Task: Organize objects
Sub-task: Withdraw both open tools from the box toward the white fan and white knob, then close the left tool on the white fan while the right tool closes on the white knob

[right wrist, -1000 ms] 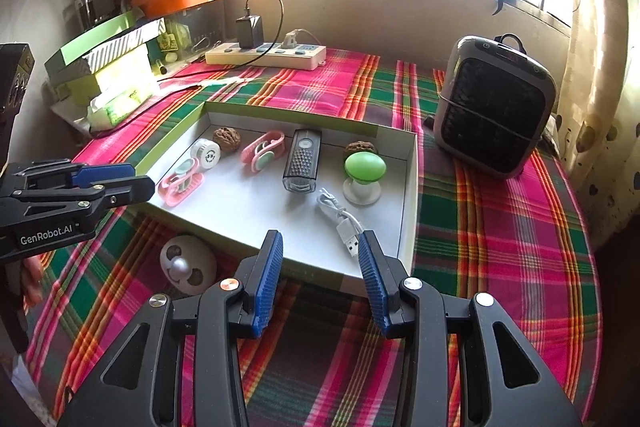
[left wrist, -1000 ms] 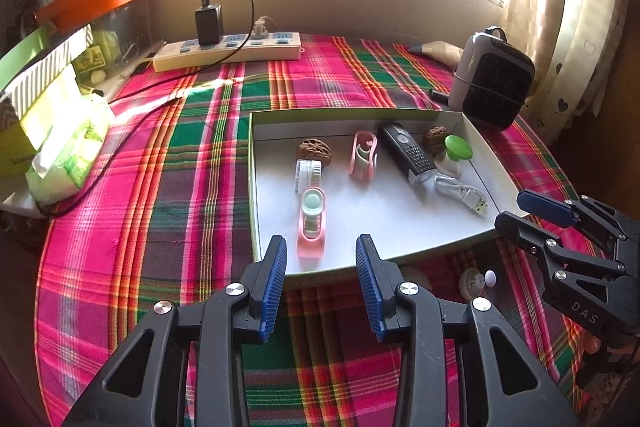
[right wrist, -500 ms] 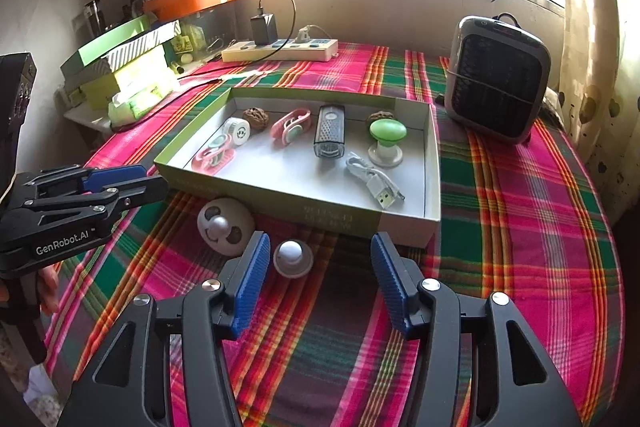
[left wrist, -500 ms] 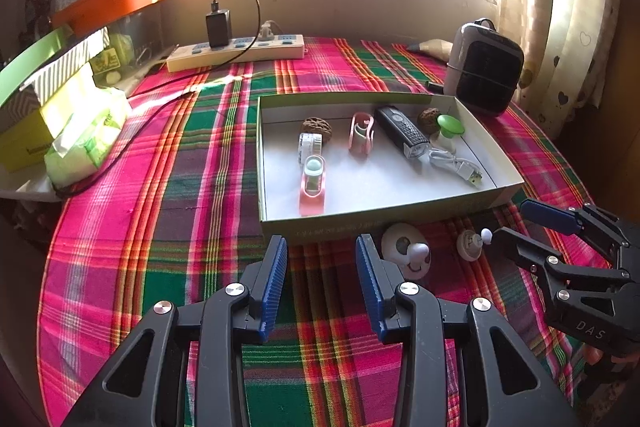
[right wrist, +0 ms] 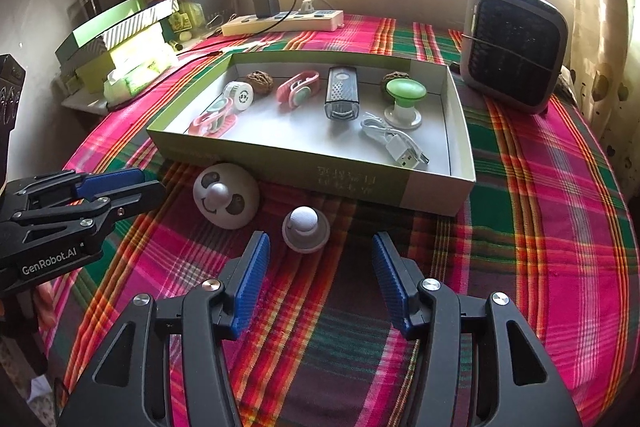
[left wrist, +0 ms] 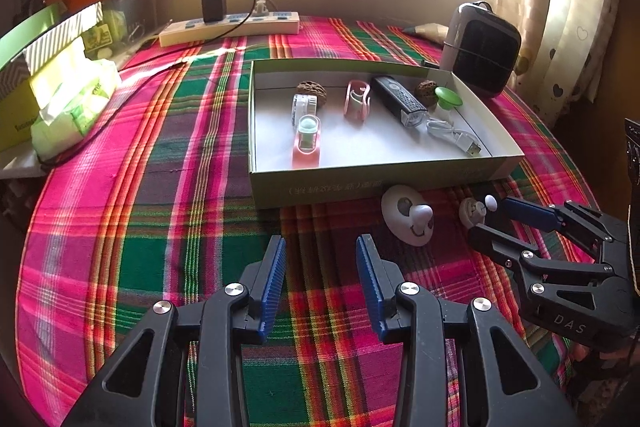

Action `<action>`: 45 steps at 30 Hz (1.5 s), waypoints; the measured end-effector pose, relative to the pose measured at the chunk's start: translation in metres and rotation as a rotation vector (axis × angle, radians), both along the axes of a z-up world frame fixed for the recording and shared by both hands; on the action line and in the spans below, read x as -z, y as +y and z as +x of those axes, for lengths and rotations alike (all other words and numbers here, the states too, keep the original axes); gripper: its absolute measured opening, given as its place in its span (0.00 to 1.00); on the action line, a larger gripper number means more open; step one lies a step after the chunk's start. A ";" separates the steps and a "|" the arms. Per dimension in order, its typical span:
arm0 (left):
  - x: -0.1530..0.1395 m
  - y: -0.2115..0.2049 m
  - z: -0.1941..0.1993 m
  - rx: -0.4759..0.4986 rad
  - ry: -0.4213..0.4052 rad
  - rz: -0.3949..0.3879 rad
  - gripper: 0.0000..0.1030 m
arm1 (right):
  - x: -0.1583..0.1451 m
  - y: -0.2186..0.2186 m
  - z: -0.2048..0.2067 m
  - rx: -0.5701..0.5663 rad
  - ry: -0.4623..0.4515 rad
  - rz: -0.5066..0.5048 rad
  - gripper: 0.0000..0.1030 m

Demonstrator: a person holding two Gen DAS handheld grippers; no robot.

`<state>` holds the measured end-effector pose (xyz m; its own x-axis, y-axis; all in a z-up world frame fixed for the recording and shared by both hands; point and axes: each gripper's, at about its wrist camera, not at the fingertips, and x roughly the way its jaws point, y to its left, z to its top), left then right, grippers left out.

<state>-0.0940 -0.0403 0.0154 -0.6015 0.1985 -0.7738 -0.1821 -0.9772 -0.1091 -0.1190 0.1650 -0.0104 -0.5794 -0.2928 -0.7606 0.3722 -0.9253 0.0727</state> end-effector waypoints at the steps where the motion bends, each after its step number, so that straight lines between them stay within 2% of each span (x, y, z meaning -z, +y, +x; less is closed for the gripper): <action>1: 0.001 0.000 0.000 0.002 -0.004 0.002 0.34 | 0.001 -0.001 -0.001 -0.001 -0.001 0.004 0.53; 7: 0.005 -0.004 -0.003 0.013 -0.025 0.044 0.34 | 0.004 -0.010 -0.007 -0.006 -0.008 0.039 0.53; 11: 0.005 -0.007 -0.005 0.046 -0.046 0.148 0.36 | 0.005 -0.016 -0.012 0.002 0.000 0.083 0.53; 13: 0.005 -0.008 -0.007 0.058 -0.062 0.191 0.43 | 0.005 -0.016 -0.013 0.007 0.001 0.087 0.53; 16: 0.005 -0.004 -0.008 0.060 -0.061 0.173 0.43 | 0.005 -0.015 -0.014 0.013 0.000 0.086 0.53; 23: 0.005 0.001 -0.011 0.089 -0.074 0.200 0.43 | 0.005 -0.016 -0.015 0.005 0.002 0.093 0.52; 25: 0.004 0.004 -0.012 0.104 -0.076 0.211 0.44 | 0.005 -0.015 -0.015 0.006 0.006 0.093 0.44; 29: 0.003 0.011 -0.015 0.116 -0.081 0.206 0.44 | 0.004 -0.014 -0.014 -0.002 0.006 0.085 0.42; 31: 0.004 0.014 -0.017 0.120 -0.084 0.210 0.44 | 0.004 -0.014 -0.013 -0.008 0.007 0.081 0.37; 35: 0.005 0.018 -0.021 0.124 -0.101 0.210 0.44 | 0.004 -0.013 -0.013 -0.013 0.006 0.076 0.36; 39: 0.005 0.022 -0.024 0.130 -0.099 0.205 0.44 | 0.003 -0.012 -0.013 -0.015 0.006 0.076 0.29; 45: 0.007 0.029 -0.031 0.125 -0.103 0.194 0.44 | 0.003 -0.011 -0.011 -0.019 0.006 0.074 0.29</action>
